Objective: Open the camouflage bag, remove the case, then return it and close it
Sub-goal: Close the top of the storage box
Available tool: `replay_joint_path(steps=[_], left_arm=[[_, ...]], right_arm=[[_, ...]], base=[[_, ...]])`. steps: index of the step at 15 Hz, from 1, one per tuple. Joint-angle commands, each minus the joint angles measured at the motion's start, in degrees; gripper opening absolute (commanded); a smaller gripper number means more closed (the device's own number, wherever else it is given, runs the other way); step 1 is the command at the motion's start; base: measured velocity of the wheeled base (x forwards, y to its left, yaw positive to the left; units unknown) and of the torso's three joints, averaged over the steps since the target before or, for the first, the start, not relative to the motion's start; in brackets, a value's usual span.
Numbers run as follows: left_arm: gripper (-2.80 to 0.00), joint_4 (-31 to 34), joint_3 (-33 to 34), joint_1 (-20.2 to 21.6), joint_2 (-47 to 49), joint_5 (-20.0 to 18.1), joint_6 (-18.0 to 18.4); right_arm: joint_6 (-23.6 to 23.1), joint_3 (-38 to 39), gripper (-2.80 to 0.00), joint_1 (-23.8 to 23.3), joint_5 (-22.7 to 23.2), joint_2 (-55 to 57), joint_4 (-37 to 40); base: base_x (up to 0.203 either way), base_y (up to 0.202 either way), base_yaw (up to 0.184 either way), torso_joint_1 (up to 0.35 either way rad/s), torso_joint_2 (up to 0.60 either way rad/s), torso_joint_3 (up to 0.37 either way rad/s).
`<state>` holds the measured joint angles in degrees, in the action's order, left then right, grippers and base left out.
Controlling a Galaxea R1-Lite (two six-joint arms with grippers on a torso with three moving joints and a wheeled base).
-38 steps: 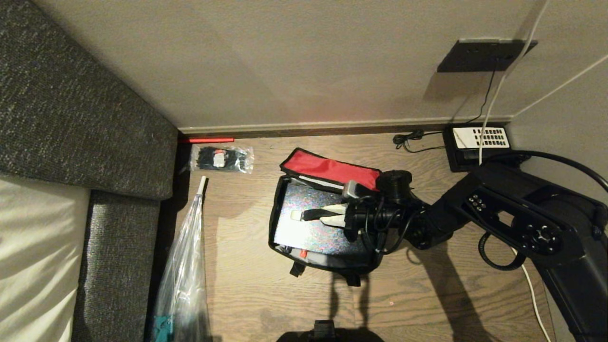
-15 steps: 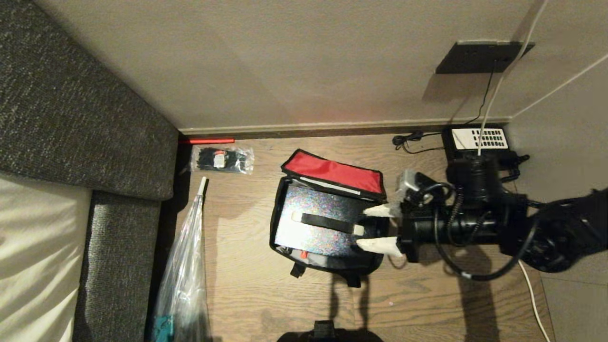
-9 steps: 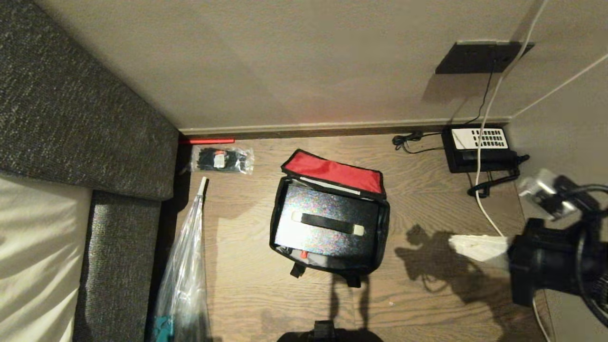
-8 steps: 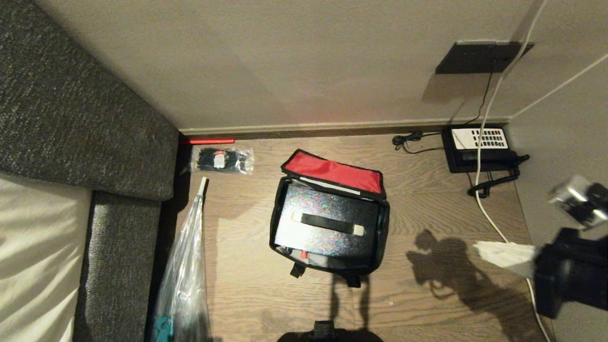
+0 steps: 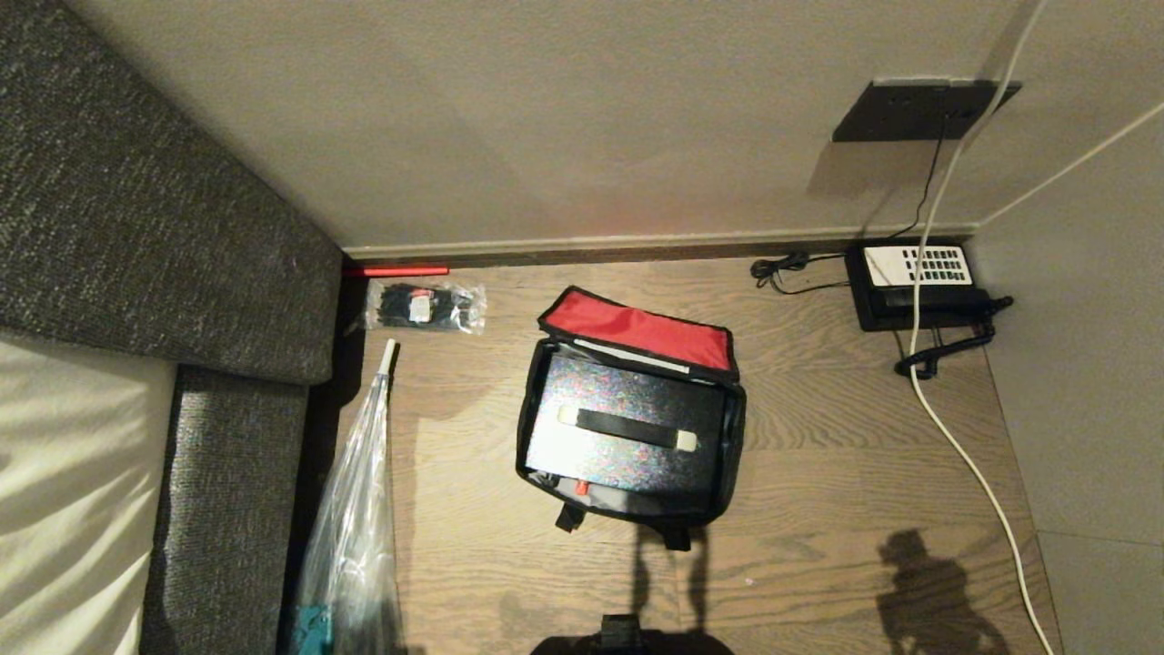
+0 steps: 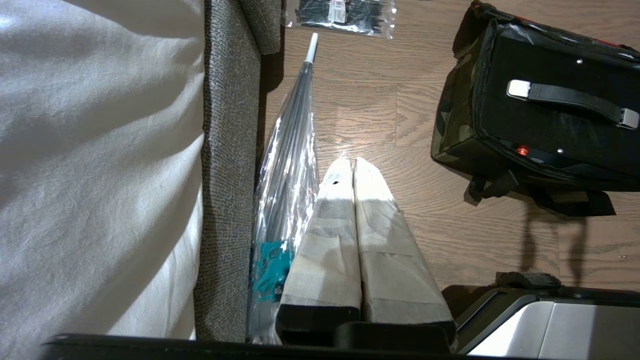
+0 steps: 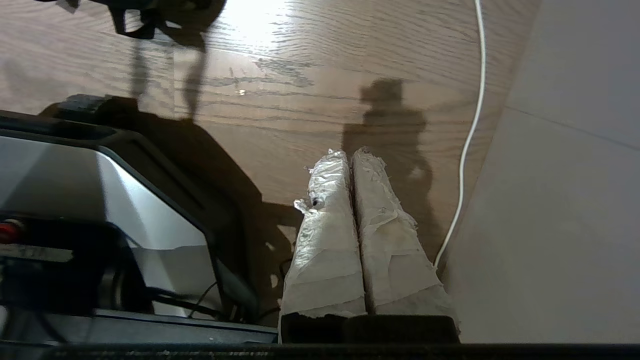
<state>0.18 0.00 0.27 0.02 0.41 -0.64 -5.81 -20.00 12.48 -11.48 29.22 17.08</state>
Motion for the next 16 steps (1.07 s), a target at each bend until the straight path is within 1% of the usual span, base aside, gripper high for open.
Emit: replay_joint_path(steps=[1,6,8,9,11,12,13,15,16], left_arm=[[-2.80,0.0,0.2,0.0,-0.1,0.0,0.0],[-2.80,0.0,0.2,0.0,-0.1,0.0,0.0],[-2.80,0.0,0.2,0.0,-0.1,0.0,0.0],[-2.80,0.0,0.2,0.1,-0.1,0.0,0.0],[-2.80,0.0,0.2,0.1,-0.1,0.0,0.0],[-2.80,0.0,0.2,0.1,-0.1,0.0,0.0],[-2.80,0.0,0.2,0.0,-0.1,0.0,0.0],[-2.80,0.0,0.2,0.0,-0.1,0.0,0.0],[-2.80,0.0,0.2,0.0,-0.1,0.0,0.0]], right_arm=[[-0.2,3.1,-2.80,-2.0,-0.3,-5.2,2.0],[-0.7,5.1,-2.80,-3.7,-0.2,-7.4,6.0],[0.1,5.6,-2.80,-3.9,0.5,-8.2,4.5],[0.5,6.3,-2.80,-4.5,1.8,-8.8,2.3],[0.2,10.7,-2.80,-6.1,5.8,-11.2,-3.7],[-0.2,14.5,-2.80,-6.9,7.2,-12.0,-8.5],[-0.2,16.6,-2.80,-7.6,8.1,-12.5,-13.3],[-0.7,17.9,-2.80,-7.9,9.3,-12.8,-16.2],[-0.7,18.7,-2.80,-7.9,10.7,-12.8,-18.1]], base=[[0.000,0.000,0.000,0.000,0.00,0.000],[0.000,0.000,0.000,0.000,0.00,0.000],[0.000,0.000,0.000,0.000,0.00,0.000],[0.000,0.000,0.000,0.000,0.00,0.000],[0.000,0.000,0.000,0.000,0.00,0.000],[0.000,0.000,0.000,0.000,0.00,0.000],[0.000,0.000,0.000,0.000,0.00,0.000],[0.000,0.000,0.000,0.000,0.00,0.000],[0.000,0.000,0.000,0.000,0.00,0.000]])
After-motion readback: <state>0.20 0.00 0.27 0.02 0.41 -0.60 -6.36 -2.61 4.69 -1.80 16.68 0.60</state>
